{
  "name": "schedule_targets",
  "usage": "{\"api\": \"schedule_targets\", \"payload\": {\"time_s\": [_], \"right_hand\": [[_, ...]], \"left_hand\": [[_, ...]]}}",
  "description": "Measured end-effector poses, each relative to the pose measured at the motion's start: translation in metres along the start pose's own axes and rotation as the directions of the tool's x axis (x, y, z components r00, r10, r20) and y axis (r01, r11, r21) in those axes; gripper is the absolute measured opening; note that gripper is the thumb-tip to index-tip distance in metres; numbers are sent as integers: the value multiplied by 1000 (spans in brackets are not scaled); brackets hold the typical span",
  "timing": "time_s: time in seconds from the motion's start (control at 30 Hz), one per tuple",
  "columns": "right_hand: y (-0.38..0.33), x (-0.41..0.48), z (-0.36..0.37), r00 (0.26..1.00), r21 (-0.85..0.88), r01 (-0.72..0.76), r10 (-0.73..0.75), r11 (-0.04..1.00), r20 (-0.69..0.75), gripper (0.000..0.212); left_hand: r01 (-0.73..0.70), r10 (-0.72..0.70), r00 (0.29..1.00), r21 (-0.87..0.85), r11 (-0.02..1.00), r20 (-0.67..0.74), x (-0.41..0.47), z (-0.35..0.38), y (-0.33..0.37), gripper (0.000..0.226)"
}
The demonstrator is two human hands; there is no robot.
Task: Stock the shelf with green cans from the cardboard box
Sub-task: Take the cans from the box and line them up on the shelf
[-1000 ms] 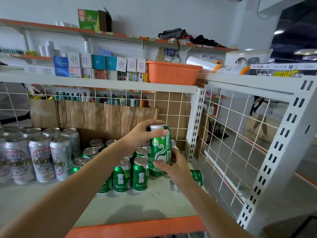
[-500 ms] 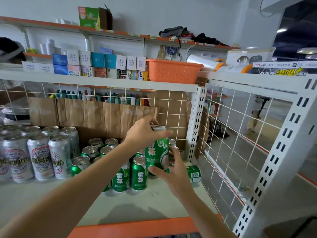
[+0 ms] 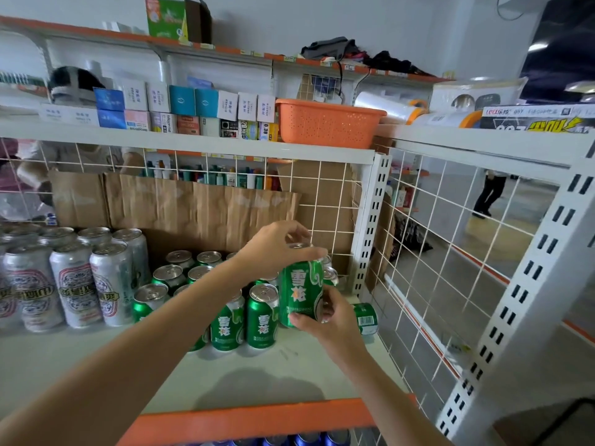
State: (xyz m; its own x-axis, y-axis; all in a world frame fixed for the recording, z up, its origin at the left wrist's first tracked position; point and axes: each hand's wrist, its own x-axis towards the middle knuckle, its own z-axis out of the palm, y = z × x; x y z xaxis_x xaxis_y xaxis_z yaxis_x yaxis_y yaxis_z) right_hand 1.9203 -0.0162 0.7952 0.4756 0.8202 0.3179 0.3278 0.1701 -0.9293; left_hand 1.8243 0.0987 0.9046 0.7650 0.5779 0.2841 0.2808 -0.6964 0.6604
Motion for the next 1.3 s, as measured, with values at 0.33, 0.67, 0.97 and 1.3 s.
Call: {"api": "schedule_targets", "payload": {"time_s": [0.33,0.67,0.97,1.3], "right_hand": [[31,-3,-6,998,-89,-36,40,995,39,68],[46,-14,-16,992,-363,-33,75,931,103,56],[71,-37,-35,963,-751,-35,222,659,150,88],[109,-45,-35,978,-898,27,173,439,114,108]], "left_hand": [[-112,103,962,23,993,253,-2,1,-21,49],[-167,104,959,231,958,263,8,21,-33,52],[-190,91,954,342,920,286,15,48,-58,60],[-182,63,951,384,905,302,21,75,-75,59]]}}
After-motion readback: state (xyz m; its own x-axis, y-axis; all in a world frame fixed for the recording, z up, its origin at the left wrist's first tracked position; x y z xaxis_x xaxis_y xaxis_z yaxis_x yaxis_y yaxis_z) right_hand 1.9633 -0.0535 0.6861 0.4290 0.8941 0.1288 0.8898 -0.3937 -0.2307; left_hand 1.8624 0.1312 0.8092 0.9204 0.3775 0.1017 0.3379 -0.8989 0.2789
